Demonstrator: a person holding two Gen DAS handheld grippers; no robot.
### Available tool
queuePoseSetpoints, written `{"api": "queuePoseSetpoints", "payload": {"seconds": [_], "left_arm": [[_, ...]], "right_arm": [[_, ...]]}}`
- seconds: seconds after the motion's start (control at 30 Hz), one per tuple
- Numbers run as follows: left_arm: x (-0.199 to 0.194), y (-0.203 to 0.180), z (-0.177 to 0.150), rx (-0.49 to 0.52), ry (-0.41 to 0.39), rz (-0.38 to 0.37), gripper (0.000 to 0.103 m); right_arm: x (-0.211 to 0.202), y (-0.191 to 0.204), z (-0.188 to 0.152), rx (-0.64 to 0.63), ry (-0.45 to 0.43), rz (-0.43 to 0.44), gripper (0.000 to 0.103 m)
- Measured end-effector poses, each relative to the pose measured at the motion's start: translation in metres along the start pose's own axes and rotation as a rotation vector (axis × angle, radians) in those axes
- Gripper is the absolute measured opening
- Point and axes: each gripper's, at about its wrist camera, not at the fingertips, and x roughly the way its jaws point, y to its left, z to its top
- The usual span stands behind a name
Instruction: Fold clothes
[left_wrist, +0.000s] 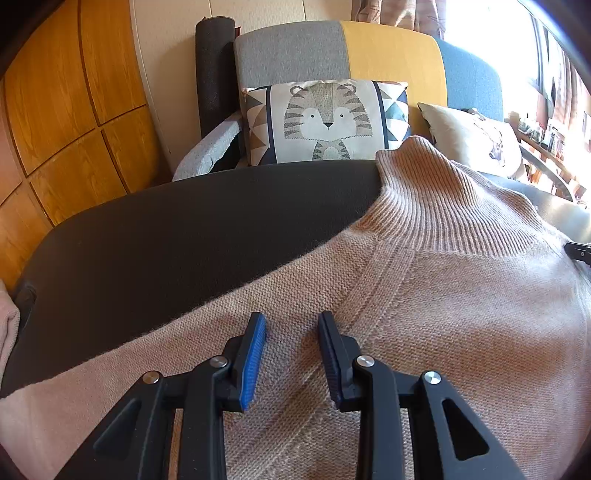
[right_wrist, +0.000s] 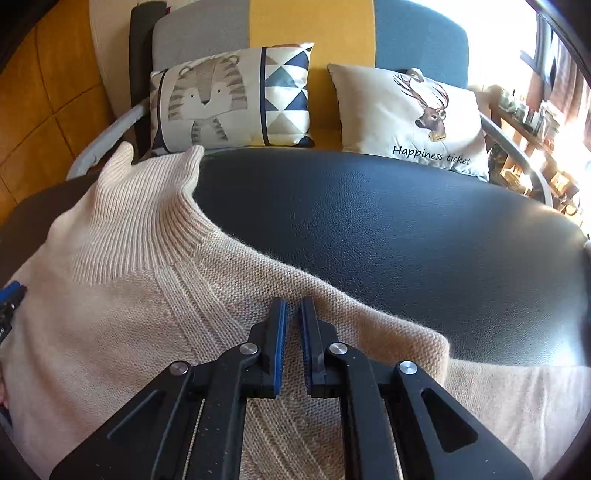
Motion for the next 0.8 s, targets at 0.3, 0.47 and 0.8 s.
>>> {"api": "queuePoseSetpoints", "payload": {"seconds": [0.3,0.47,0.8], "left_arm": [[-0.001,0.001,-0.002,0.000,-0.004,0.001,0.031],[0.001,0.001,0.000,0.003,-0.001,0.006,0.031],[0.001,0.008,0.003,-0.023,0.018,-0.031,0.033]], "right_arm": [[-0.013,0.000,-0.001,0.019,-0.018,0.059,0.010],[-0.029,0.026,-0.016,-0.025,-0.004,0.103,0.011],[-0.034,0.043,-0.034,-0.033,-0.022,0.110,0.011]]}}
